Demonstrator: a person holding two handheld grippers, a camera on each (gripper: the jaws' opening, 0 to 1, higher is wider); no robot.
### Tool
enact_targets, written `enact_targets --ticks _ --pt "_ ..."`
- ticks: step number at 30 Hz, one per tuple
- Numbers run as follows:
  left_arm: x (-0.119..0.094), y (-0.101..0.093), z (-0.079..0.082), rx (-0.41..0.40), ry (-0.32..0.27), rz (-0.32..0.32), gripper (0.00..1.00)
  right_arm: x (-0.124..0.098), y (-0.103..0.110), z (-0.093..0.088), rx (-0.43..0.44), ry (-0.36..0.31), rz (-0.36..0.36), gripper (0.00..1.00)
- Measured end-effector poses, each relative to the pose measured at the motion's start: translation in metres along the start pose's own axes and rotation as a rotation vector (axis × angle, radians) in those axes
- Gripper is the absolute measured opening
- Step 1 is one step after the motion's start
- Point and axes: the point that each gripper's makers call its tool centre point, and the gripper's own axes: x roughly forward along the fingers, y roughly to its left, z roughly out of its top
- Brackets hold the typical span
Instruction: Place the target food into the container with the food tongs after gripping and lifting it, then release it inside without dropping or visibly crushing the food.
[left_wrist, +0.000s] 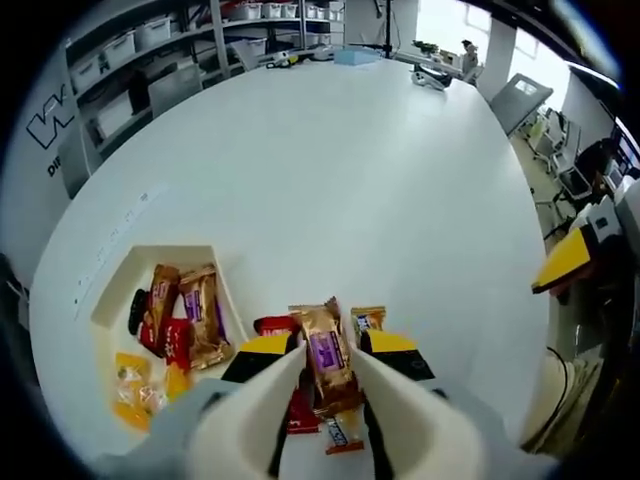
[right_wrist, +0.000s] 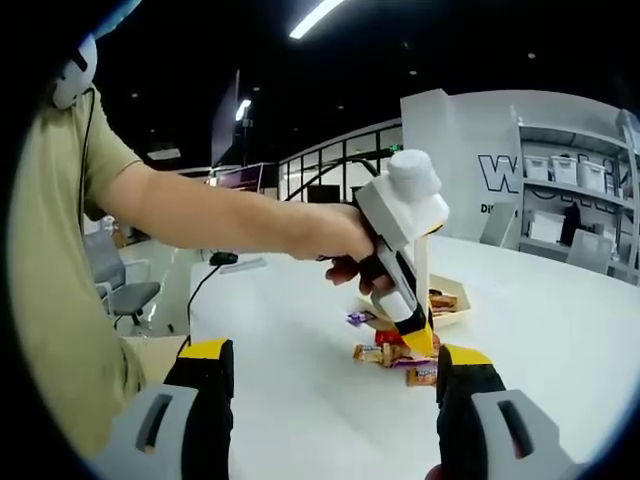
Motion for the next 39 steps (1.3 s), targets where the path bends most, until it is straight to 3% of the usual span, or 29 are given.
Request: enact_targets --ticks 12,28,39 --pt "0.002 0.002 0.003 0.013 -0.004 0.022 0.25 0.0 -0.001 -0.001 0.003 0.0 -0.001 0.83" --pt "-0.004 -0.006 -0.01 0.032 0.021 -0.012 0.25 0.0 0.001 -0.002 0.009 -0.001 0.0 0.83" --pt "-0.004 -0.004 -0.002 0.043 0.005 -0.011 0.25 0.001 0.001 -0.002 0.008 0.0 -0.001 0.83"
